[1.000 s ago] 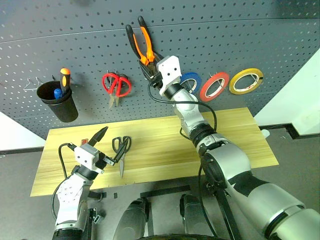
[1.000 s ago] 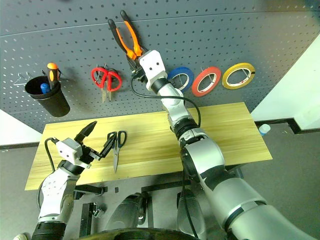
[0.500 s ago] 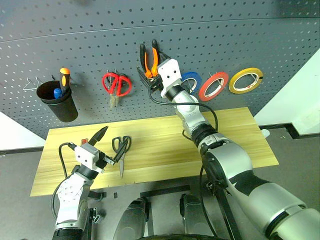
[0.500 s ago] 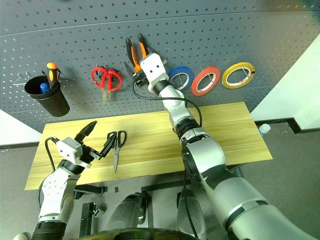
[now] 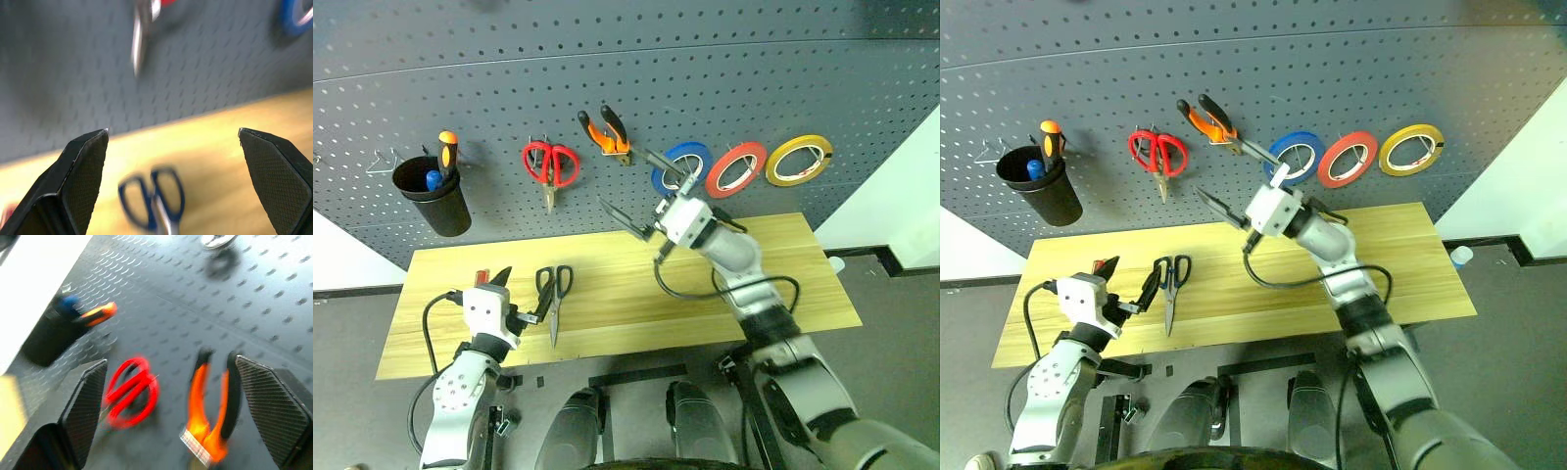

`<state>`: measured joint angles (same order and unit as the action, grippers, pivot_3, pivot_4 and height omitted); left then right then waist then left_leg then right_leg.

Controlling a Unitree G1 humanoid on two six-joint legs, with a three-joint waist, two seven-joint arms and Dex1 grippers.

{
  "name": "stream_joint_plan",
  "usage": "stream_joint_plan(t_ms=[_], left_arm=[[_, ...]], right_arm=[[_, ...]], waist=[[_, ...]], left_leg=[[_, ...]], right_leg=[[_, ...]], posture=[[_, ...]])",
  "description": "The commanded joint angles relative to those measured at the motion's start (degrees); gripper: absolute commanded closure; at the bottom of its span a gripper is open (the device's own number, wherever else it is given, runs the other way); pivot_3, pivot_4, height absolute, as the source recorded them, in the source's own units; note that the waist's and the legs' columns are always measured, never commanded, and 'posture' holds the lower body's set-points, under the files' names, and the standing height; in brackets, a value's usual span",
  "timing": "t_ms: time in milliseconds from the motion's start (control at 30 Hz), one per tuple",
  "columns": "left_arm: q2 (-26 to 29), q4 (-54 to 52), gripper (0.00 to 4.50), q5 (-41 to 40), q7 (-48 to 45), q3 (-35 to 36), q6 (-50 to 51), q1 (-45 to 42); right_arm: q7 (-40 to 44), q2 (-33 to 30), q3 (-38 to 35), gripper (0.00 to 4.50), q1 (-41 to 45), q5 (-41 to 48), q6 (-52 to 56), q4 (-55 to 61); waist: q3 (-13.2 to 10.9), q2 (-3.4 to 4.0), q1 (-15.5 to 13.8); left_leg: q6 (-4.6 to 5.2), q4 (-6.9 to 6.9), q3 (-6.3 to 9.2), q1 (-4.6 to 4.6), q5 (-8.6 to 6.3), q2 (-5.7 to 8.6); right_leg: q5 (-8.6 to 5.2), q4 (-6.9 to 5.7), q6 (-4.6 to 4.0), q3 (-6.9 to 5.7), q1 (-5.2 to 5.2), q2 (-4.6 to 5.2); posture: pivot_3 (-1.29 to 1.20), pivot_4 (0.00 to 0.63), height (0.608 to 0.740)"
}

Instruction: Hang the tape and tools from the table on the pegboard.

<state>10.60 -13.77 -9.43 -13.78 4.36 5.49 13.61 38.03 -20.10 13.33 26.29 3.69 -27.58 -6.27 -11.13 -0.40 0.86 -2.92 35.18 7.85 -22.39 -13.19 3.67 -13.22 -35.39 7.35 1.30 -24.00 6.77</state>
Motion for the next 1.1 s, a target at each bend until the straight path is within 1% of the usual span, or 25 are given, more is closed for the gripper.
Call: stream_joint_plan(t_ms=[33, 67, 167, 233, 300, 367, 433, 500, 633, 833, 1000, 1100], left_arm=[[-0.42, -2.46, 0.05, 3.88, 5.21, -1.91, 10.20, -2.37], [-1.64, -1.47, 0.05, 4.95, 8.22, -2.37, 17.40, -5.05], [-4.81, 1.15, 0.03, 5.55, 14.01, -1.80, 34.74, -12.04], [-5.73, 2.52, 0.03, 5.85, 15.13, -1.65, 38.73, -15.42], [-6.22, 5.92, 0.03, 6.52, 16.49, -1.66, 43.13, -20.05], [-7.14, 9.57, 0.03, 6.15, 17.88, -0.18, 48.43, -24.18], [-7.69, 13.55, 0.03, 6.80, 19.81, 0.77, 51.67, -28.11], [-7.79, 16.76, 0.03, 7.29, 20.73, 0.98, 53.68, -30.98], [-8.14, 22.75, 0.03, 7.17, 21.91, 2.36, 56.93, -34.95], [-8.04, 29.44, 0.03, 6.10, 21.78, 4.76, 56.89, -37.85], [-8.02, 32.23, 0.03, 6.10, 21.38, 5.68, 55.22, -38.91], [-8.54, 32.92, 0.61, 5.06, 21.20, 7.44, 54.74, -39.56]], right_arm=[[6.83, -5.51, 0.93, 0.10, -5.36, 5.59, 9.44, 11.55], [9.32, -8.93, 0.99, 0.10, -8.77, 6.05, 11.92, 13.86], [14.16, -15.39, 1.62, 0.07, -14.36, 6.10, 17.07, 16.46], [15.88, -17.29, 1.90, 0.07, -15.88, 6.28, 19.71, 16.80], [17.88, -19.03, 2.14, 0.07, -17.64, 5.95, 20.99, 16.73], [19.53, -19.89, 1.88, 0.07, -19.00, 7.91, 25.25, 17.57], [21.00, -20.91, 1.72, 0.07, -20.14, 8.56, 27.82, 18.53], [21.72, -21.33, 1.37, 0.07, -20.65, 8.60, 29.57, 19.09], [21.40, -21.18, 0.84, 0.07, -20.80, 7.26, 29.54, 18.91], [20.51, -21.10, 0.20, 0.07, -21.26, 6.66, 30.10, 18.81], [19.82, -20.99, -0.19, 0.07, -21.66, 6.31, 29.90, 18.99], [19.56, -20.97, -0.54, 0.05, -21.58, 6.35, 29.78, 19.02]], waist=[[-0.02, -0.06, -0.31], [-0.01, -0.06, -0.49], [-0.01, -0.12, -1.18], [0.00, -0.26, -0.86], [0.00, -0.29, -0.52], [0.03, -0.36, -0.45], [0.06, -0.41, -0.25], [0.08, -0.43, -0.18], [0.10, -0.46, -0.22], [0.16, -0.49, -0.22], [0.25, -0.50, -0.11], [0.32, -0.55, -0.10]], left_leg=[[0.00, 0.01, 0.01, 0.00, 0.00, -0.01], [0.00, 0.01, 0.00, -0.01, 0.00, -0.02], [-0.01, 0.12, 0.03, 0.01, 0.00, -0.04], [-0.01, 0.22, 0.01, 0.03, -0.01, -0.03], [-0.02, 0.21, -0.02, 0.04, -0.01, -0.04], [-0.02, 0.22, 0.00, 0.03, -0.01, -0.04], [-0.02, 0.22, 0.01, 0.03, -0.01, -0.04], [-0.02, 0.23, 0.00, 0.02, -0.01, -0.04], [-0.04, 0.24, -0.02, 0.02, -0.01, -0.04], [-0.08, 0.43, -0.02, 0.01, -0.03, -0.04], [-0.21, 0.83, -0.04, 0.02, -0.12, -0.04], [-0.22, 0.96, -0.06, 0.03, -0.12, -0.03]], right_leg=[[-0.07, 0.04, 0.02, -0.02, 0.02, 0.00], [-0.08, 0.04, 0.01, -0.02, 0.02, 0.00], [-0.10, 0.13, 0.05, -0.19, 0.21, 0.01], [-0.04, 0.19, 0.18, -0.21, 0.31, 0.01], [0.00, 0.21, 0.23, -0.21, 0.34, 0.02], [0.02, 0.22, 0.27, -0.27, 0.34, 0.02], [0.03, 0.23, 0.29, -0.29, 0.35, 0.02], [0.06, 0.26, 0.35, -0.28, 0.35, 0.02], [0.09, 0.28, 0.38, -0.28, 0.37, 0.02], [0.13, 0.27, 0.43, -0.29, 0.45, 0.02], [0.21, 0.27, 0.57, -0.29, 0.65, 0.02], [0.28, 0.28, 0.61, -0.28, 0.71, 0.02]], posture=[[0.05, 0.160, 0.740], [0.04, 0.158, 0.740], [0.02, 0.154, 0.740], [0.01, 0.150, 0.740], [0.00, 0.144, 0.740], [-0.01, 0.141, 0.740], [-0.03, 0.134, 0.740], [-0.04, 0.129, 0.740], [-0.05, 0.123, 0.740], [-0.07, 0.110, 0.740], [-0.07, 0.105, 0.740], [-0.07, 0.105, 0.740]])
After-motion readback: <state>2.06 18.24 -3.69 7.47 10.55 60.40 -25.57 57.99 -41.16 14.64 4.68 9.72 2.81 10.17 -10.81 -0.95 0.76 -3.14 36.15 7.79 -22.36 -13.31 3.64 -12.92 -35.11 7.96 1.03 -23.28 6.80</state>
